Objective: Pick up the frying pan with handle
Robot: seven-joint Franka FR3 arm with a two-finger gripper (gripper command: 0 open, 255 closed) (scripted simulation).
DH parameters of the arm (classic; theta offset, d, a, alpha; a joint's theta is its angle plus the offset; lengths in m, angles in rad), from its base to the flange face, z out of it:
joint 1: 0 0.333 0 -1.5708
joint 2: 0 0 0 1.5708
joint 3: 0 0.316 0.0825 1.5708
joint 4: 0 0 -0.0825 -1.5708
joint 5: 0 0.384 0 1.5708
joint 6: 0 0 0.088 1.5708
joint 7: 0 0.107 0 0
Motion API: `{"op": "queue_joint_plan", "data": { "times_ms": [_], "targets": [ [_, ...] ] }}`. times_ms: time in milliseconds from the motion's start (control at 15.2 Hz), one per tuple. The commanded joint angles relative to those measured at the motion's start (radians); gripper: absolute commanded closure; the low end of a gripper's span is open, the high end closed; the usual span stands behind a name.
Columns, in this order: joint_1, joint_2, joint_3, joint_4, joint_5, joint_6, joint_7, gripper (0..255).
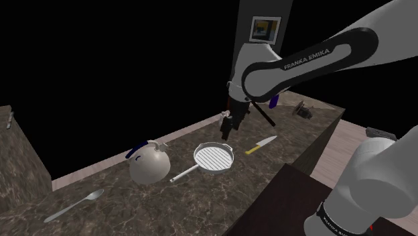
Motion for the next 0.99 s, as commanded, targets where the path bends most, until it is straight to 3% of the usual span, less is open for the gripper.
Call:
{"op": "queue_joint_plan", "data": {
  "times_ms": [0, 396, 924],
  "targets": [
    [-0.003, 0.075, 0.013, 0.013, -0.009, 0.066, 0.010, 0],
    [-0.017, 0.322, 0.043, 0.061, -0.066, 0.265, 0.056, 0],
    [-0.003, 0.666, 0.024, 0.207, -0.227, 0.457, 0.178, 0]
  ]
}}
